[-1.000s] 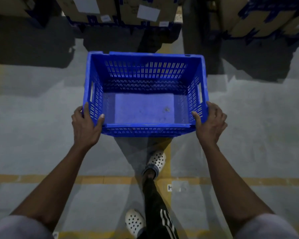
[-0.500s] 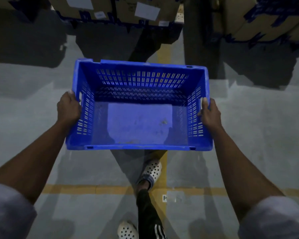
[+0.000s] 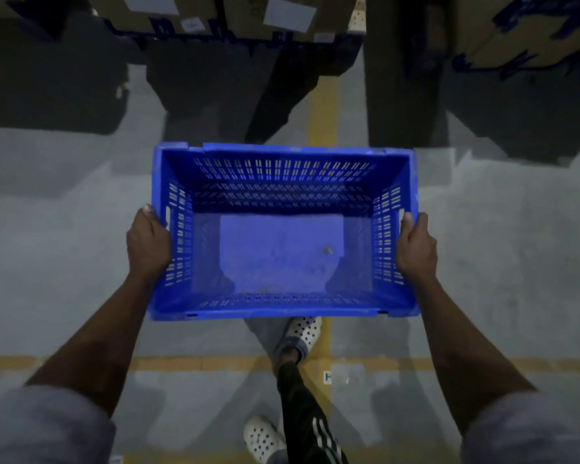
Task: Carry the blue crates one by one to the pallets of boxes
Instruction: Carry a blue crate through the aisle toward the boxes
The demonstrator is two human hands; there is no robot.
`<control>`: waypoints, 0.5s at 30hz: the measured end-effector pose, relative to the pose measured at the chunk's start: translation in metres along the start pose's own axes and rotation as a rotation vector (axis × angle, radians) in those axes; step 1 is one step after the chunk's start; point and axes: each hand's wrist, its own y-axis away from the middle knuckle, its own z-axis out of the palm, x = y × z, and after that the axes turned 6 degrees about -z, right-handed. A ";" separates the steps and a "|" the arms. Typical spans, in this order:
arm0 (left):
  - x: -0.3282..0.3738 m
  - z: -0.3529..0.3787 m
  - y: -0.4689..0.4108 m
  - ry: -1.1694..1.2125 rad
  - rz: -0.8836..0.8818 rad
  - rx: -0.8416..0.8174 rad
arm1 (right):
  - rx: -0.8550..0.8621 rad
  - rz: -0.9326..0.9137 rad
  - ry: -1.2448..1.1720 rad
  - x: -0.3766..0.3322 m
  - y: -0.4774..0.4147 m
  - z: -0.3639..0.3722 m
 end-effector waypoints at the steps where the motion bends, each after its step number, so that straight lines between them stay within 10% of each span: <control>1: 0.000 -0.001 0.003 -0.017 -0.018 -0.005 | -0.012 0.004 -0.003 -0.001 0.000 -0.003; 15: 0.004 -0.001 0.009 -0.116 -0.086 0.016 | -0.047 -0.010 -0.076 -0.001 -0.005 -0.006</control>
